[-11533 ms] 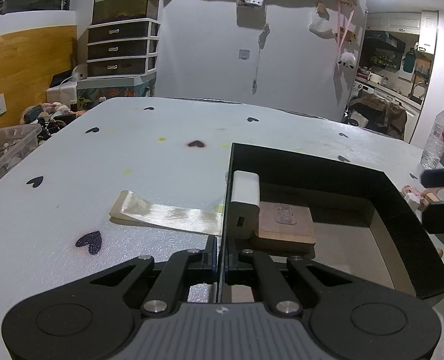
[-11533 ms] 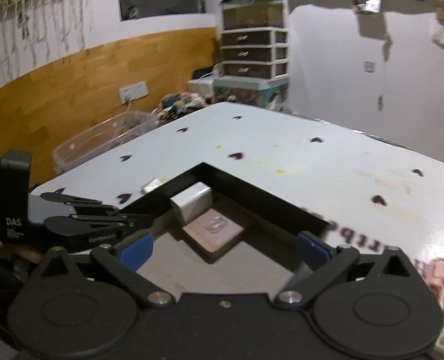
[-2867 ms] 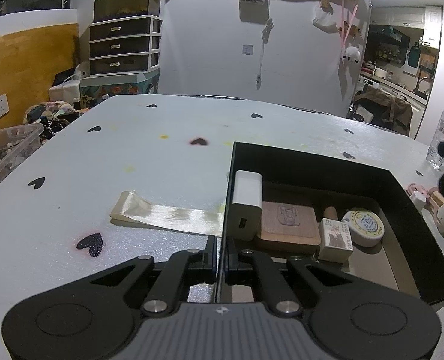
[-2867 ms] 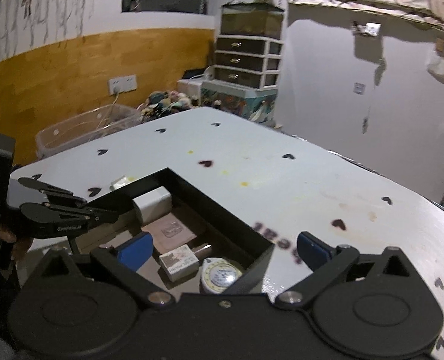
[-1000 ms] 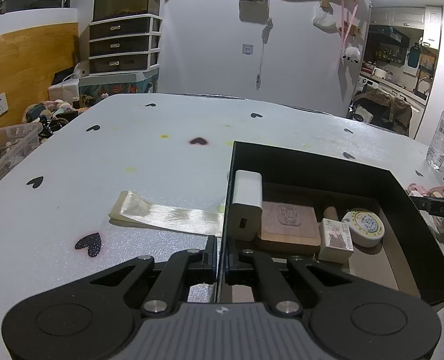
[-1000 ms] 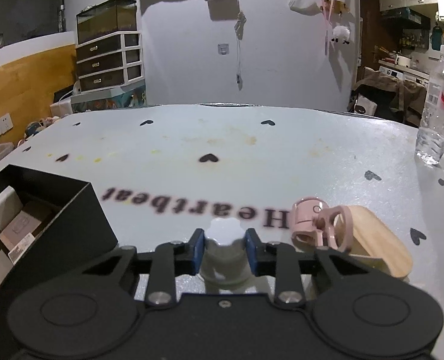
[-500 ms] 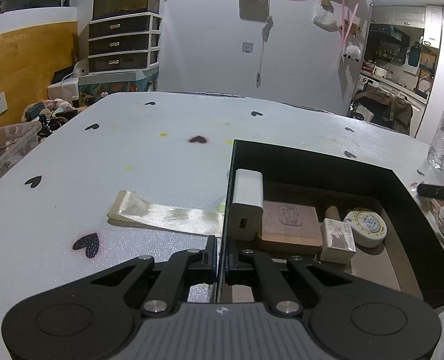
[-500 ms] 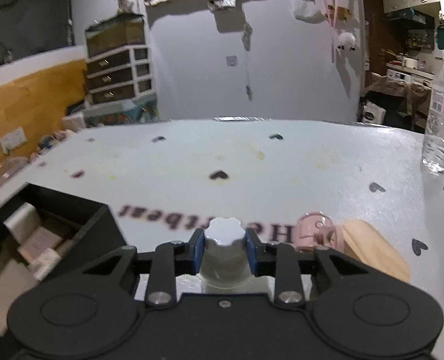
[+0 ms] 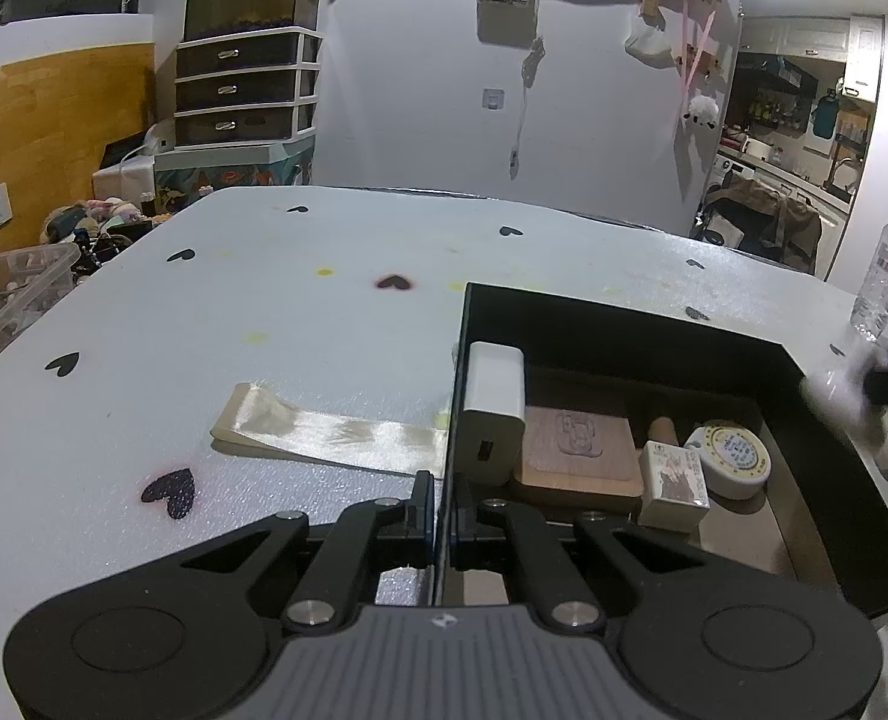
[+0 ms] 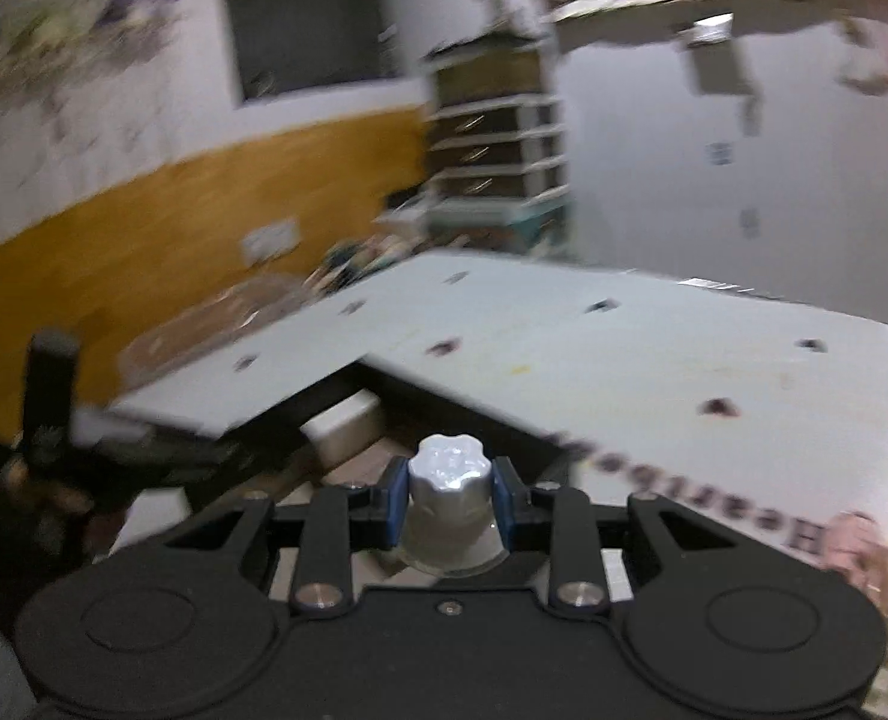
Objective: Organize rigid objects
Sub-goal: 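Lower the white cap into the box beside the tape measure, release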
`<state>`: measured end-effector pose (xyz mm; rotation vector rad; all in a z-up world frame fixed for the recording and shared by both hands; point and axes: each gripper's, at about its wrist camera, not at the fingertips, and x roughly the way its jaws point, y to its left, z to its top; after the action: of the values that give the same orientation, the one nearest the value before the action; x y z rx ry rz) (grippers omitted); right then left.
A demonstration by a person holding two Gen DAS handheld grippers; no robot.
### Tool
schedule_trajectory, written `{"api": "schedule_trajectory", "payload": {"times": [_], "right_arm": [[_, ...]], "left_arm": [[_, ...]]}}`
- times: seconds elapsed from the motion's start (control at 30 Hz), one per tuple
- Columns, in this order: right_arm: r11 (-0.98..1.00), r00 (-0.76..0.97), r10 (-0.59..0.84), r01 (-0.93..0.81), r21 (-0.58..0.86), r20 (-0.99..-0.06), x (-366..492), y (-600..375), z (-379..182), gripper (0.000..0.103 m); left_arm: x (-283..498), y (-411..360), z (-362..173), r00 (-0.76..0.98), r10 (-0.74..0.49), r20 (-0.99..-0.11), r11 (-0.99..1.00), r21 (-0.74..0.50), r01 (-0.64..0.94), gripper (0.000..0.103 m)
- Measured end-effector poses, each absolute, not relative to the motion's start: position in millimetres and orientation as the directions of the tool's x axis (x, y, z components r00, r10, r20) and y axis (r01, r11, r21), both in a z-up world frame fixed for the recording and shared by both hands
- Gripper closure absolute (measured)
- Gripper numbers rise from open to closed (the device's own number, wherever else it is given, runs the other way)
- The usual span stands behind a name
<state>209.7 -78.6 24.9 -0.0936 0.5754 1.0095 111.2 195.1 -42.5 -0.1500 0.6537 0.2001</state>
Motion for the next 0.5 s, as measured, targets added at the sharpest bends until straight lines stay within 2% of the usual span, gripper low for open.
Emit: {"api": "schedule_trajectory", "payload": {"times": [0.17,0.27,0.5], "right_arm": [[0.445,0.298,0.733,-0.890,0.101,-0.612,203.1,-42.6,26.2,0.073],[0.378,0.261,0.718,-0.924,0.048,-0.645,198.6,-30.8,28.0,0.073],[0.290,0.182,0.659,-0.957,0.024,-0.730,199.1,-3.4,14.4,0.073]], "left_arm": [[111.1,195.5,-42.6,0.778,0.135,-0.614,0.970,-0.079,-0.230,0.100],[110.6,196.4,-43.2,0.781,0.131,-0.611,0.969,-0.087,-0.231,0.100],[110.0,197.4,-43.6,0.783,0.125,-0.609,0.970,-0.089,-0.224,0.100]]}}
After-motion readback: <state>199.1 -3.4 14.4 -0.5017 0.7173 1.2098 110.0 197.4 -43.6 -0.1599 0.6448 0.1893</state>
